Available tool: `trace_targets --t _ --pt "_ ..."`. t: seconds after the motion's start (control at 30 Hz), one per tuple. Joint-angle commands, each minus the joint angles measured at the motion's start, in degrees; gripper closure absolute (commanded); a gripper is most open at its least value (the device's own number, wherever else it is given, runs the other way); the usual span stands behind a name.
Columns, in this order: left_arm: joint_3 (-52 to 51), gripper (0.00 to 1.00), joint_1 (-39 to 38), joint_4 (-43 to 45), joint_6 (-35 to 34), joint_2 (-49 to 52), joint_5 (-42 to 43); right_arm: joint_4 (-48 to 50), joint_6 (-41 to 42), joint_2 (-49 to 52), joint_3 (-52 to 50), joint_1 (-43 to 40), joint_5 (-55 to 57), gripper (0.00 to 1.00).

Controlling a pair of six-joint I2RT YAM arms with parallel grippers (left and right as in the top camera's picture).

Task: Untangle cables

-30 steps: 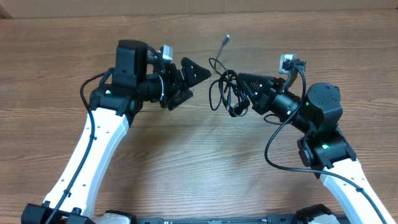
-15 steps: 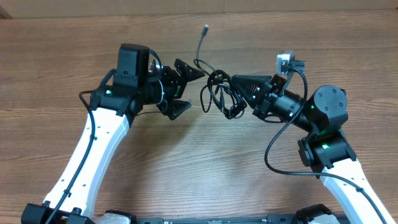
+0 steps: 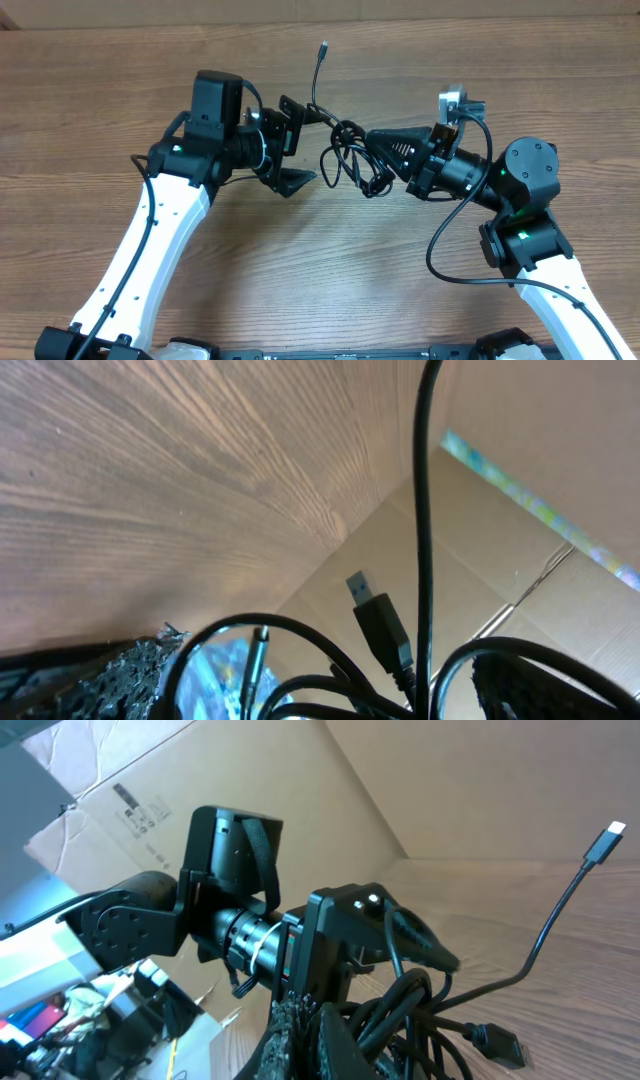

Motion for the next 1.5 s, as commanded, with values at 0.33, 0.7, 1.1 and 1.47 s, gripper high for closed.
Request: trace_targets --t 0.33,0.7,1.1,1.47 --pt "1.11 0.18 -4.11 4.02 -2.36 -0.72 1.22 0.94 -0.83 -0.37 0.94 -0.11 -6.29 0.96" --pt "1.11 0.69 -5.38 4.02 -2.36 -0.72 1.64 0.92 -0.85 -0.35 0.94 -0.11 -6.27 0.96" --pt "1.11 0.96 -5.35 4.0 -1.57 -0.72 1.31 0.09 -0.83 0.07 0.94 -0.11 -6.27 0.96" --pt "1.11 0.96 -5.18 4.46 8.72 -0.72 -0.52 -0.79 -0.83 0.07 0.92 -0.11 -6.23 0.65"
